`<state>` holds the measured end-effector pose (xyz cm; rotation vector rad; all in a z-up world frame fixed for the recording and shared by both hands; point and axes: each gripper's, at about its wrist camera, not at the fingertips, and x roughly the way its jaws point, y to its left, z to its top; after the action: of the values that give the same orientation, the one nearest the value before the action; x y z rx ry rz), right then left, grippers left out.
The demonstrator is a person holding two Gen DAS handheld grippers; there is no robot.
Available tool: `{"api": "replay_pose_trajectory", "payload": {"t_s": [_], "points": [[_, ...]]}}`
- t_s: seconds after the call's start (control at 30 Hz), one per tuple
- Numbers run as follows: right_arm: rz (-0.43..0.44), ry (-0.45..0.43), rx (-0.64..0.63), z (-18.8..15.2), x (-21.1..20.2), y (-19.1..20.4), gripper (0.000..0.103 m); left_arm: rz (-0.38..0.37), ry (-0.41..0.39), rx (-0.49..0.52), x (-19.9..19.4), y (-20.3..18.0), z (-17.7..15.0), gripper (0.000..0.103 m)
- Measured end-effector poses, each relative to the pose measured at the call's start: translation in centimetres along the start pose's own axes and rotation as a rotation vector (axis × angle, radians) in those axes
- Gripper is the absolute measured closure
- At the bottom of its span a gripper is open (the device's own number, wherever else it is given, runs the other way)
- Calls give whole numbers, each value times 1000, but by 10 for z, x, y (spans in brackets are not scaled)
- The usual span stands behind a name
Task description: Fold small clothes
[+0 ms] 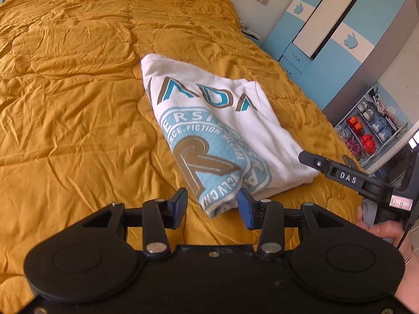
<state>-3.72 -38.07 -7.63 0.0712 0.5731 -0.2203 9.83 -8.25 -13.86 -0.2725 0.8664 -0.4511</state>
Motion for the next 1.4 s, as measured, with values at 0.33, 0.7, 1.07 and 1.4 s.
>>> {"api": "replay_pose_trajectory", "payload": {"t_s": [0.33, 0.7, 1.07, 1.4], "points": [[14, 110, 32, 14, 14, 14, 54, 152, 18, 128, 34, -20, -10, 62], [-1, 162, 7, 8, 32, 13, 49, 155, -57, 109, 22, -31, -6, 97], [16, 191, -37, -2, 37, 6, 48, 238, 113, 148, 51, -19, -19, 96], [23, -18, -37, 60, 47, -6, 41, 112, -68, 80, -16, -36, 15, 69]]}}
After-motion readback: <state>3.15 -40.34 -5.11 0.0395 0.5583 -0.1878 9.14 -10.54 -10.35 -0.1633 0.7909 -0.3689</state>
